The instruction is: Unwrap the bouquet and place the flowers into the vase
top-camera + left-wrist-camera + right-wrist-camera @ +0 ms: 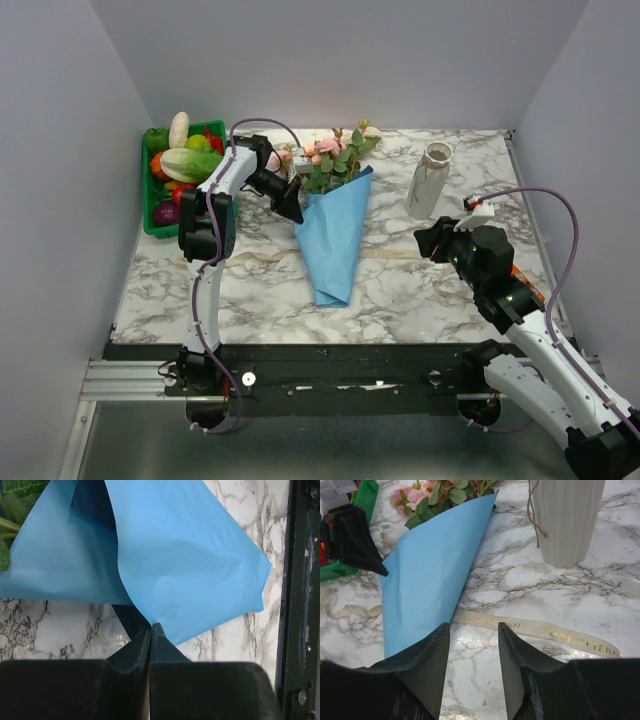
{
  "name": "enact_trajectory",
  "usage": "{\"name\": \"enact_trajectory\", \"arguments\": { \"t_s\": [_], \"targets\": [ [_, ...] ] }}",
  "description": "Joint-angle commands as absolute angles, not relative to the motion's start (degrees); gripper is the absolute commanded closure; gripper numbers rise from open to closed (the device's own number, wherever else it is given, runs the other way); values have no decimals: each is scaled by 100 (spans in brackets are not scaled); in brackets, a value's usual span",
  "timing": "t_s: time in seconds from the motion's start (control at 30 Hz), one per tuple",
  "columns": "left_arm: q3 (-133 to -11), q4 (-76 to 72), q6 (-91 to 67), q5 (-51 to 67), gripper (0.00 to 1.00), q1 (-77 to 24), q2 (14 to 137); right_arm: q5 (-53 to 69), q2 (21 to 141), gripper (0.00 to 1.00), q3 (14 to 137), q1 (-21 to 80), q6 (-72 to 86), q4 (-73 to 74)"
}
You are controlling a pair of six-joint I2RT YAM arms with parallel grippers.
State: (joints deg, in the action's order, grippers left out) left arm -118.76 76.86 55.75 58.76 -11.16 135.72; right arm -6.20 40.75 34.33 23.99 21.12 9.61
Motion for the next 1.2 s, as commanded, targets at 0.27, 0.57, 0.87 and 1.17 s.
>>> {"name": "enact_trajectory", "arguments": {
  "t_s": [0.27, 0.57, 0.87, 1.17],
  "targets": [
    [-12357, 8657, 4510, 5959, 100, -1291, 12552, -466, 3999, 54, 3630, 2408, 2092, 756],
    [-12104, 8088, 3684, 5573, 94, -1985, 11594, -422, 3903, 55, 3542, 2408, 2127, 659],
    [-12032, 6937, 2173, 4440, 73, -2715, 11557, -589, 3569, 53, 3384, 2408, 2232, 677],
    [-12751, 6732, 1416, 3937, 1, -3383, 12066, -1054, 3200, 37, 3270, 2408, 2556, 870]
  ]
}}
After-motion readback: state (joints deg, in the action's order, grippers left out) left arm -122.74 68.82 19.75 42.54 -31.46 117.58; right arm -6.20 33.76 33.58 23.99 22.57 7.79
